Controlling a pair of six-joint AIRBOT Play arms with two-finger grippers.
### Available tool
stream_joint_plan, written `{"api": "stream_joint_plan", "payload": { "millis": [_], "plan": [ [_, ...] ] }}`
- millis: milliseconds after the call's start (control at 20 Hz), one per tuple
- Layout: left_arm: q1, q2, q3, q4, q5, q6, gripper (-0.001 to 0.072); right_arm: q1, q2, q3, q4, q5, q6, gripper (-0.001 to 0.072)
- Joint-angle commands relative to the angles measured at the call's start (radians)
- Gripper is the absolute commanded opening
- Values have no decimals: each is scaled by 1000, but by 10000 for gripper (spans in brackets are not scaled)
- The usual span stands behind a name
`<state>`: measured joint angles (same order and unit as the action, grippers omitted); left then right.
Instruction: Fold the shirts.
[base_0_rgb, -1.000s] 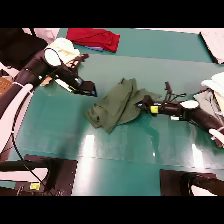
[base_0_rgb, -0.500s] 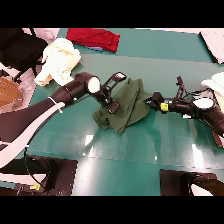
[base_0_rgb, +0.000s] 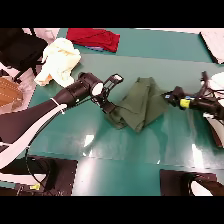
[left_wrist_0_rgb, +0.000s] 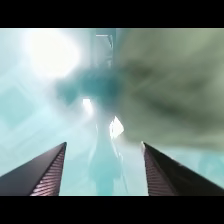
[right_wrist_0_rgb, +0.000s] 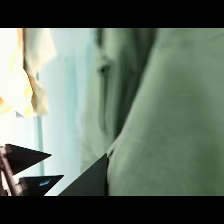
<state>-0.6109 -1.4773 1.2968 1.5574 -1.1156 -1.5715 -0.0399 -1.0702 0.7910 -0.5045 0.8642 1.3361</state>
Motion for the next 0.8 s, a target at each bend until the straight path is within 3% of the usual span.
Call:
{"api": "stream_joint_plan", "payload": {
  "millis": [0, 100, 350, 600, 650, 700, 750],
  "plan": [
    [45, -3, -19, -191, 18, 45, 568, -77, 86, 1, -60, 48, 17, 20],
    [58, -22, -58, -498, 114, 245, 417, -84, 95, 1, -69, 67, 18, 20],
    [59, -129, -60, -554, 218, 325, 442, -82, 95, 1, -72, 100, 16, 20],
    [59, -172, -60, -571, 312, 323, 411, -82, 95, 1, -72, 124, 7, 20],
    [59, -172, -60, -575, 328, 323, 321, -82, 95, 1, -72, 125, 7, 20],
    [59, -172, -58, -578, 336, 323, 67, -82, 96, 1, -72, 127, 6, 21],
    [59, -171, -51, -578, 335, 323, 33, -82, 96, 1, -72, 131, 6, 21]
  ]
}}
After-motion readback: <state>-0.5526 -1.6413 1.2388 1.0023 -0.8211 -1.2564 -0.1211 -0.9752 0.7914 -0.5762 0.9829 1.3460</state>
